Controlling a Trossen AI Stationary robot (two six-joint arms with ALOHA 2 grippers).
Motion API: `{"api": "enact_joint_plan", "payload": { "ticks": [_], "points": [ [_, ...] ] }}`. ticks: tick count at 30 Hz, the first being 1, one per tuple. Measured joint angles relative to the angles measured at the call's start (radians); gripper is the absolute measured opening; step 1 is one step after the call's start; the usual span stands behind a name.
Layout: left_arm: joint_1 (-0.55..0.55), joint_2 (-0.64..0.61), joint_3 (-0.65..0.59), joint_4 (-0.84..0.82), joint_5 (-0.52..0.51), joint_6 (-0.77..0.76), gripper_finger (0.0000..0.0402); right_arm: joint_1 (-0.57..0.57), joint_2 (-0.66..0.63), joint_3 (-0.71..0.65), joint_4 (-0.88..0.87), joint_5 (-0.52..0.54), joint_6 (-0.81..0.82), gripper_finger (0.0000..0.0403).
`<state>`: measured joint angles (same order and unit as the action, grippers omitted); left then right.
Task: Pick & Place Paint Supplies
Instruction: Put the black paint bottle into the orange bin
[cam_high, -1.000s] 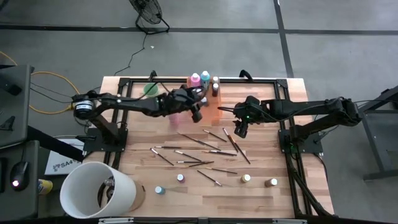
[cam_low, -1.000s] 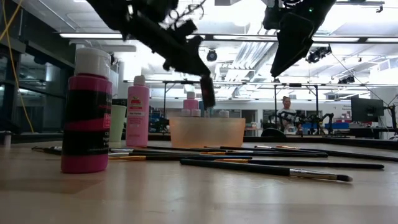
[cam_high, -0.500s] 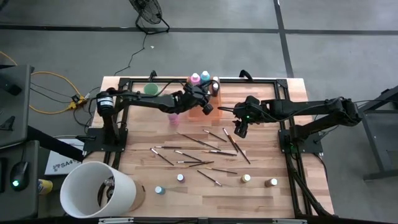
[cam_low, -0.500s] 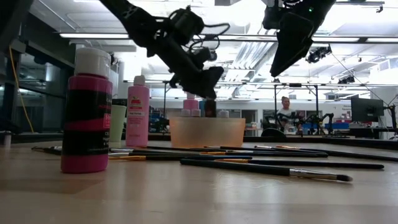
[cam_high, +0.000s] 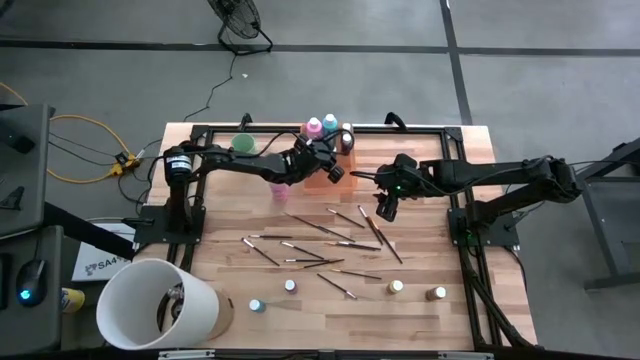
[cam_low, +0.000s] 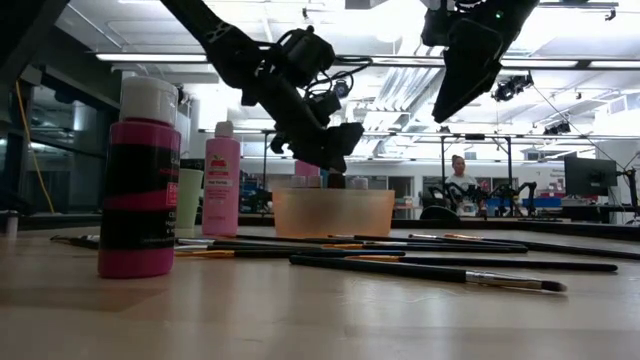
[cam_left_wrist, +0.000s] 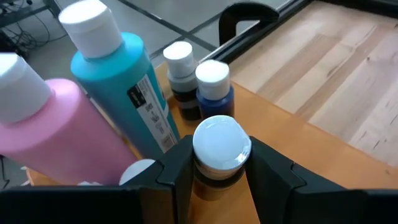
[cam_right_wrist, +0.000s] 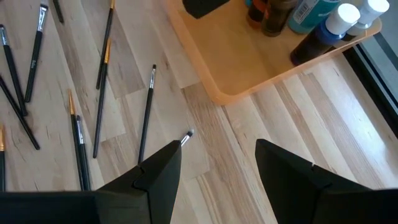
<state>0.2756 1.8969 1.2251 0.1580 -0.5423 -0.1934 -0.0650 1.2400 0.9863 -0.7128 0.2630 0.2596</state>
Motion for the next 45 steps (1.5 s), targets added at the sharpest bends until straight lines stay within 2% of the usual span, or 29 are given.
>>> {"api": "enact_joint_plan", "payload": {
  "ticks": [17,30,39,45],
  "points": [
    [0.013,0.022,0.0,0.011,-0.001,0.001,0.0124,0.0,0.0,0.0,0.008,0.0,0.002,0.0201],
    [0.035,0.043,0.0,0.017,0.053,-0.014,0.0124,0.0,0.0,0.0,0.01,0.0,-0.001,0.0201],
    [0.034,0.049,-0.001,0.018,0.054,-0.014,0.0125,0.0,0.0,0.0,0.01,0.0,-0.001,0.0201],
    [0.034,0.049,-0.001,0.019,0.029,-0.014,0.0155,0.0,0.0,0.0,0.01,-0.003,0.001,0.0201]
  ]
}}
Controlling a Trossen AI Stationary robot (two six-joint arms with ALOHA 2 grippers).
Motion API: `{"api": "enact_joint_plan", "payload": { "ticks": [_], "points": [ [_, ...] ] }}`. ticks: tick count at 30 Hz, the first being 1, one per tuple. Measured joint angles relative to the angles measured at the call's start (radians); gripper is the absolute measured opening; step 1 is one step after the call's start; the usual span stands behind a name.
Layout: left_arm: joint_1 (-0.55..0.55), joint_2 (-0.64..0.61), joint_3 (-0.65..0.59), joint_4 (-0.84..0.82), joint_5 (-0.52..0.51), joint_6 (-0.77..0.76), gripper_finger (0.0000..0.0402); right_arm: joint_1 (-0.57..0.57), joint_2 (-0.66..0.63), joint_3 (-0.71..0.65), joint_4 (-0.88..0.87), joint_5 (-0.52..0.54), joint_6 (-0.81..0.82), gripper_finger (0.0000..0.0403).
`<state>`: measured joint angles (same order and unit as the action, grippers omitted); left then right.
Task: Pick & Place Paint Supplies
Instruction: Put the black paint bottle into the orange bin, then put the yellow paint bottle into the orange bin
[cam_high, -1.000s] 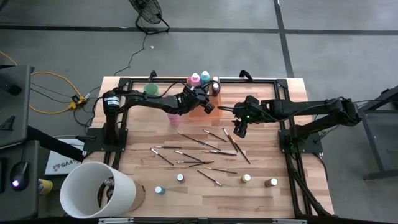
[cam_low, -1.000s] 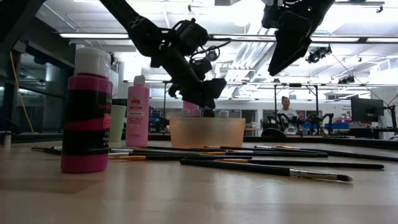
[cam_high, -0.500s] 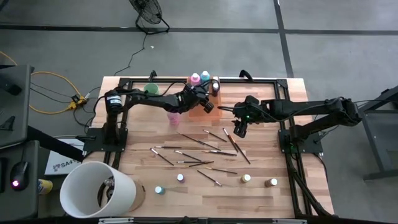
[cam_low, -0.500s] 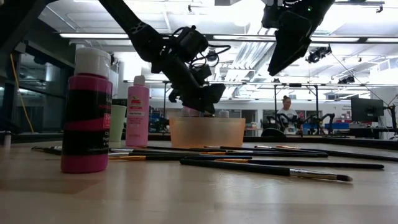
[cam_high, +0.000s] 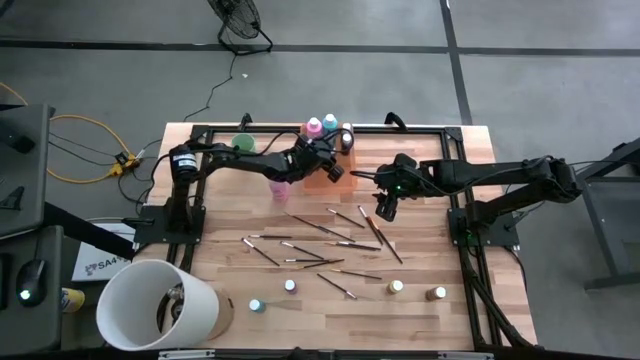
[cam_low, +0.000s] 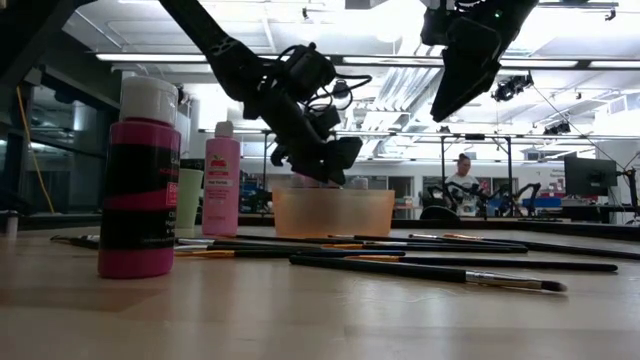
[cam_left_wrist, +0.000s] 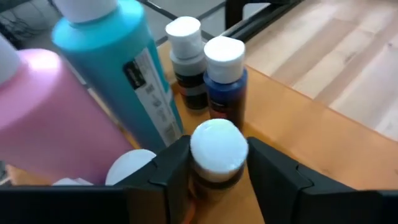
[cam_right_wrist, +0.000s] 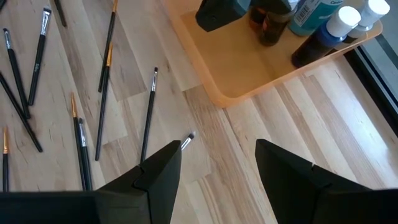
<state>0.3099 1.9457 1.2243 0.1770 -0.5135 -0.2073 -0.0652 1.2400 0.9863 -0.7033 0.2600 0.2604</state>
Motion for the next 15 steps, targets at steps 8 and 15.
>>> {"api": "enact_joint_plan", "payload": {
  "ticks": [8,15],
  "points": [
    [0.0,0.0,0.0,0.011,-0.029,0.0,0.0218,0.0,0.0,0.0,0.0,-0.001,0.005,0.0201],
    [-0.003,0.0,0.017,0.011,-0.03,0.02,0.0228,0.0,0.0,0.0,0.0,-0.002,0.005,0.0201]
  ]
}}
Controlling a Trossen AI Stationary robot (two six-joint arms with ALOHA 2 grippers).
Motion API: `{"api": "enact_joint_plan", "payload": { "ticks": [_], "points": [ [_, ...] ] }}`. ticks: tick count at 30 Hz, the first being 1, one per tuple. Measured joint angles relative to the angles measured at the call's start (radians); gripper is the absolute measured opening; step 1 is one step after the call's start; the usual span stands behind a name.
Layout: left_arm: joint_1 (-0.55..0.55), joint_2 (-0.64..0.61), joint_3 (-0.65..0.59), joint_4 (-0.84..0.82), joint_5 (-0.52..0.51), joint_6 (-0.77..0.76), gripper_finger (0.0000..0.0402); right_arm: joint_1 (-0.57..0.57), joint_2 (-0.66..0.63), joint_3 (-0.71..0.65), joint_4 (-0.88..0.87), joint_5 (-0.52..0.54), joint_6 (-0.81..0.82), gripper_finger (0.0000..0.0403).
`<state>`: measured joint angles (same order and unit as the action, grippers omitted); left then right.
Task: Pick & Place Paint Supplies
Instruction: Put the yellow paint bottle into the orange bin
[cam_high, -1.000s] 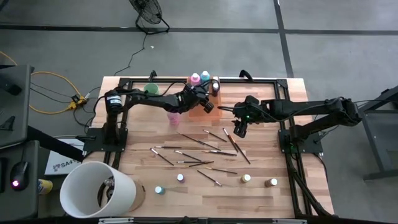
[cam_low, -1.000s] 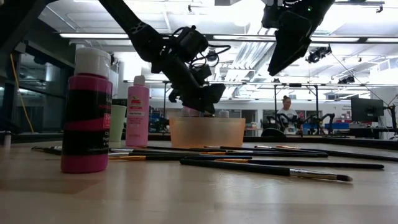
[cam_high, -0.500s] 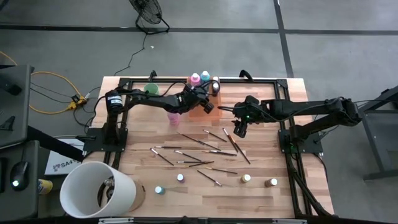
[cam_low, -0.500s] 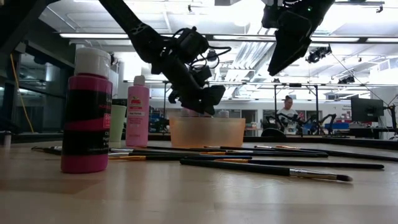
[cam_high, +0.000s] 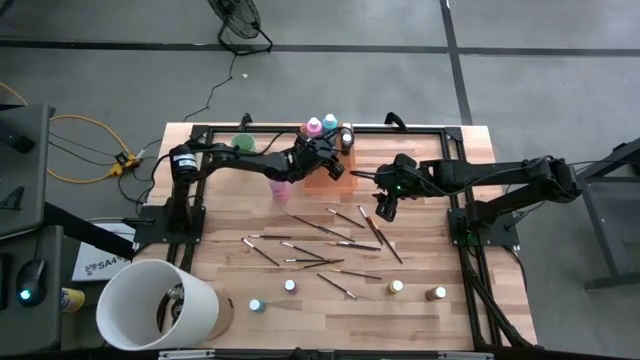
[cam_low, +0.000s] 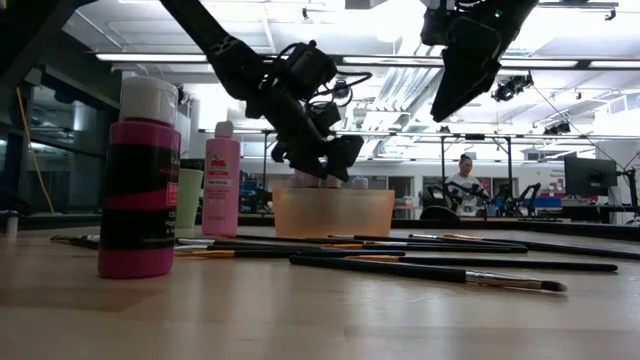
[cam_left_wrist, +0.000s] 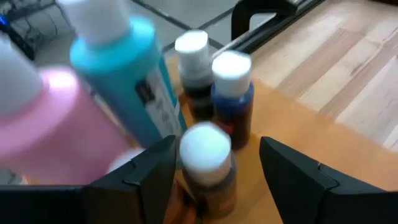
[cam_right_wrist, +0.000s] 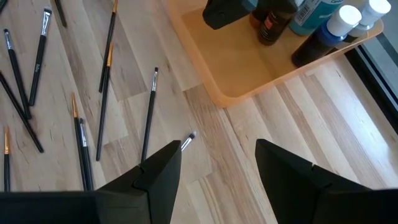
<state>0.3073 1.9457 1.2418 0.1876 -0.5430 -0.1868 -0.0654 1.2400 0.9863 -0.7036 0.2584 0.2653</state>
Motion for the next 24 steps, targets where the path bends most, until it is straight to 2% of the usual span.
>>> {"api": "enact_joint_plan", "payload": {
  "ticks": [9,13,21,24],
  "points": [
    [-0.002,-0.002,0.108,-0.117,0.014,0.06,0.0228,0.0,0.0,0.0,-0.024,-0.004,0.0,0.0201],
    [-0.008,-0.038,0.117,-0.148,0.035,0.099,0.0228,0.009,-0.016,0.0,-0.064,-0.002,0.007,0.0201],
    [-0.067,-0.134,0.117,-0.261,0.043,0.188,0.0228,0.116,-0.115,0.0,-0.154,-0.006,0.034,0.0201],
    [-0.094,-0.178,0.083,-0.257,0.043,0.22,0.0228,0.176,-0.144,0.0,-0.191,-0.051,0.067,0.0201]
  ]
}}
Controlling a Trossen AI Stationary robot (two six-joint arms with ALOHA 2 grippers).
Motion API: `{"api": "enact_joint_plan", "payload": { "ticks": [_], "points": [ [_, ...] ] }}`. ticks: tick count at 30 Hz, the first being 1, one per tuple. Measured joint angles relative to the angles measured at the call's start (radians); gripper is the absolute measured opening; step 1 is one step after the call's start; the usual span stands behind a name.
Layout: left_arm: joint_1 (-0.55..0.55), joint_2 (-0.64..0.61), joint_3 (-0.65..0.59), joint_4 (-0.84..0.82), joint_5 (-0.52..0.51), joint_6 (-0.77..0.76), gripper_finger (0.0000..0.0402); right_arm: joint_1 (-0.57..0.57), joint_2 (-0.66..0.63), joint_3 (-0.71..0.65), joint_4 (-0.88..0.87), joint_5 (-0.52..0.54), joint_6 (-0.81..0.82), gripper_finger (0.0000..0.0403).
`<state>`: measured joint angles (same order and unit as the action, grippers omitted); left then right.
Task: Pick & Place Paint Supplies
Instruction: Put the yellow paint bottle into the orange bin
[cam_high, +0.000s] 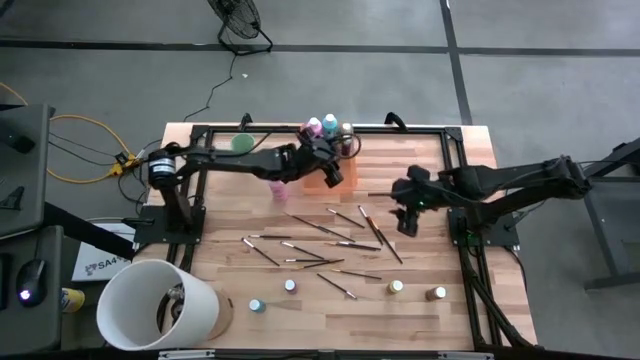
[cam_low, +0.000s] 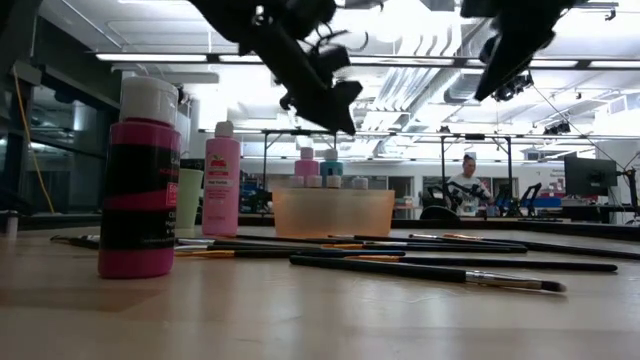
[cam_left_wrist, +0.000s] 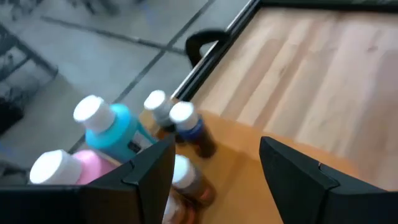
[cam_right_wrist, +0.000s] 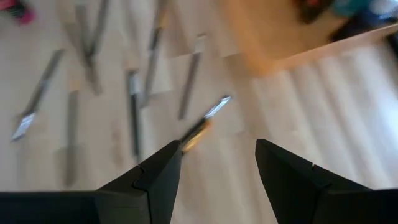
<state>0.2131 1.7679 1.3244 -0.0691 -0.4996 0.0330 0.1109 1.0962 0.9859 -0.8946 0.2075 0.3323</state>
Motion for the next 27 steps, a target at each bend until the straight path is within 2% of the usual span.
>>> {"api": "enact_joint_plan", "payload": {
  "ticks": [3,7,17,22,27],
  "points": [
    [-0.015,-0.061,-0.078,0.056,0.003,0.019,0.0228,0.069,-0.025,0.0,-0.015,-0.041,0.04,0.0201],
    [-0.006,-0.167,-0.221,0.152,0.069,0.039,0.0228,0.171,-0.037,0.0,-0.015,-0.059,0.068,0.0201],
    [0.002,-0.561,-0.646,0.391,0.224,0.008,0.0228,0.417,0.055,0.0,-0.017,-0.104,0.16,0.0201],
    [-0.022,-0.711,-0.768,0.387,0.26,-0.061,0.0228,0.488,0.145,0.0,-0.006,-0.086,0.214,0.0201],
    [-0.106,-0.784,-0.852,0.393,0.244,-0.093,0.0228,0.53,0.229,0.0,0.038,-0.125,0.225,0.0201]
  ]
}}
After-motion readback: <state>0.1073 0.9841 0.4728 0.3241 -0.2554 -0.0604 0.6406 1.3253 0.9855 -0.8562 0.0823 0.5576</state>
